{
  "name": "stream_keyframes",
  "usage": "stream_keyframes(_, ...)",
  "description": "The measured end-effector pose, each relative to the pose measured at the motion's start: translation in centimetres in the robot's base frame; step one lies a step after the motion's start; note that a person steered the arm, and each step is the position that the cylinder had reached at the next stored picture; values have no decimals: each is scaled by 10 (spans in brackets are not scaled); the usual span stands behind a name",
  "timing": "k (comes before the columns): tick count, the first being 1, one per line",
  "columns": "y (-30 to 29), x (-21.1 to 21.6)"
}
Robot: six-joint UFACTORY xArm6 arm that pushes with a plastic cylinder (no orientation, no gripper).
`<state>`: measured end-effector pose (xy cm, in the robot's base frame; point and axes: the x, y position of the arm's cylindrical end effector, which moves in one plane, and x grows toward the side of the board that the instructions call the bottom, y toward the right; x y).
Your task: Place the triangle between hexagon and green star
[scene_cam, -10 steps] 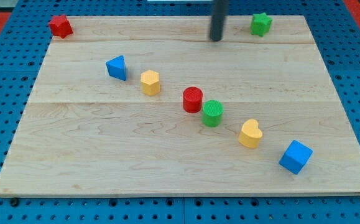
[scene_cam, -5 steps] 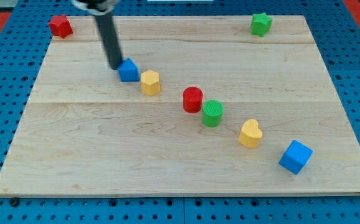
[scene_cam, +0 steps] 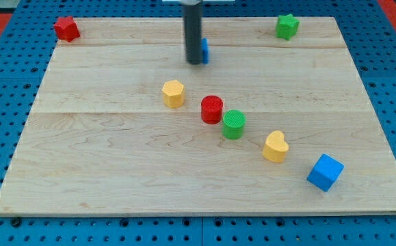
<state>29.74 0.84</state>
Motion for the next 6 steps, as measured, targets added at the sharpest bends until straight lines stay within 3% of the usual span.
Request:
stream_keyframes(2, -86, -15)
stream_keyframes(3, -53, -51)
stream_keyframes(5, 51, -29)
stream_keyframes(6, 55, -27)
